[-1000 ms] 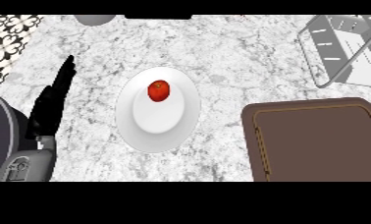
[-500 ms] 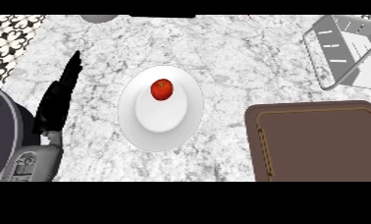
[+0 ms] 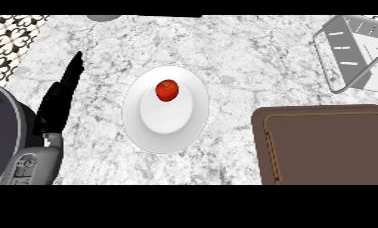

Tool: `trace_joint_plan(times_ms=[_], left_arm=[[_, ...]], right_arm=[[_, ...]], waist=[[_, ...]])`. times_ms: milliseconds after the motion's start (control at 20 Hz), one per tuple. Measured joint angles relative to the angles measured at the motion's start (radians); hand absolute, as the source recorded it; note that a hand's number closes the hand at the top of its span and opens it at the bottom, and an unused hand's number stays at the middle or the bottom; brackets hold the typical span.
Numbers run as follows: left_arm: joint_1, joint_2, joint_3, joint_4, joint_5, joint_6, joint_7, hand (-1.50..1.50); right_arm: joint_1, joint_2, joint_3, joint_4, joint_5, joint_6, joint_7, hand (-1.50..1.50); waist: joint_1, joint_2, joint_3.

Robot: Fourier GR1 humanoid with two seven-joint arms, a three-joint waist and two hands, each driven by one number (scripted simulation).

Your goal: Pick the eggplant from the tray and place it in the tiered basket

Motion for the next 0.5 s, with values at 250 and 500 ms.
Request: trace_joint_plan(times_ms=[250, 500], left_arm=[[0.010, -0.001, 0.003, -0.003, 0.001, -0.003, -0.012, 0.00], [0.005, -0.009, -0.009, -0.017, -0.011, 0.002, 0.009, 0.00]], right_arm=[[-0.039, -0.017, -0.023, 0.133, -0.006, 0.038, -0.116, 1.50], [-0.055, -0.012, -0.047, 0.223, -0.023, 0.094, -0.177, 1.50]], waist=[[0.006, 0.000, -0.002], [0.007, -0.002, -0.007]])
